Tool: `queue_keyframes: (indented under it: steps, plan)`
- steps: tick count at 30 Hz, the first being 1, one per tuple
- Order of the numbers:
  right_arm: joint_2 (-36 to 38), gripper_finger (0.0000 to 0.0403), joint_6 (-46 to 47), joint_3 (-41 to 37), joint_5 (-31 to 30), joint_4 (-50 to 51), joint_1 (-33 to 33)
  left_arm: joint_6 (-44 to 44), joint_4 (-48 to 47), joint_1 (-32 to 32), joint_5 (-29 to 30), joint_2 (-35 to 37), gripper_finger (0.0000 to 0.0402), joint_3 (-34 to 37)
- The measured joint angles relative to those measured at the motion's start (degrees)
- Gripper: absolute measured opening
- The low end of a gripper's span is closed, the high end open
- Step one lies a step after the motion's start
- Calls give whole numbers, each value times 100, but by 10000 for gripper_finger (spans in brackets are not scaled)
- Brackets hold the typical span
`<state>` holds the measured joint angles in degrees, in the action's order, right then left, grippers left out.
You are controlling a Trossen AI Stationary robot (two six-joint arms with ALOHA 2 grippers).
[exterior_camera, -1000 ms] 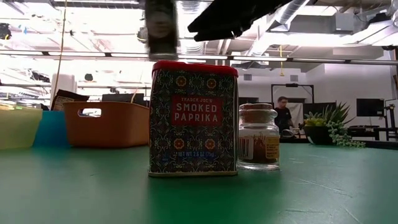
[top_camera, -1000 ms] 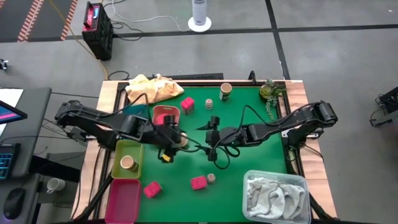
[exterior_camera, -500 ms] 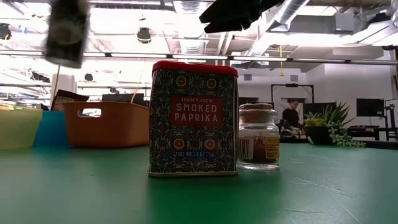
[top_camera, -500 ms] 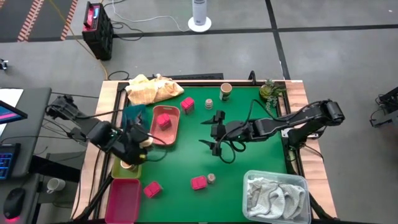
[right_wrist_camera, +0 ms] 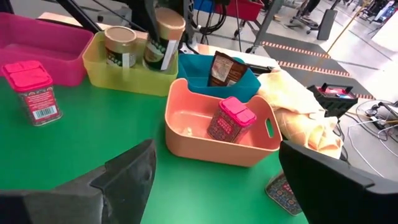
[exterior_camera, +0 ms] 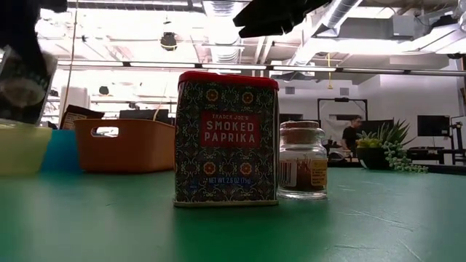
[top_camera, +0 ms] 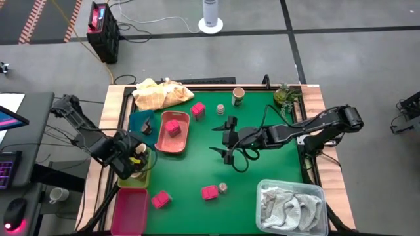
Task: Sort spices by type
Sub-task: Put the bottom gold seasoning bottle into the yellow bin, then put the bottom left red seasoning can into the orange bin
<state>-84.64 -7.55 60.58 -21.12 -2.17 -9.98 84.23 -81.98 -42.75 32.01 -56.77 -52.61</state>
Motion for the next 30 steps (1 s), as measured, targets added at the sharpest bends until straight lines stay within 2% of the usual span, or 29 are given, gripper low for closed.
queue_keyframes:
  steps: [4, 10, 18, 23, 27, 30]
  plan:
    - [0, 367, 2, -2, 0, 1, 0, 299, -1, -44, -373, 11, 275, 327]
    - [0, 367, 46, -2, 0, 2, 0, 258, 51, -42, -491, -10, 276, 423]
    - [0, 367, 67, -4, 2, 44, -17, 194, 26, -42, -675, -109, 327, 423]
    - [0, 367, 66, -7, 4, 36, -15, 64, -51, -40, -702, -92, 334, 397]
    - [0, 367, 66, -7, 4, -35, -12, -330, -89, -40, -399, -92, 329, 22]
    - [0, 367, 109, -7, 8, -29, -4, -839, 386, -40, -42, -92, 327, -368]
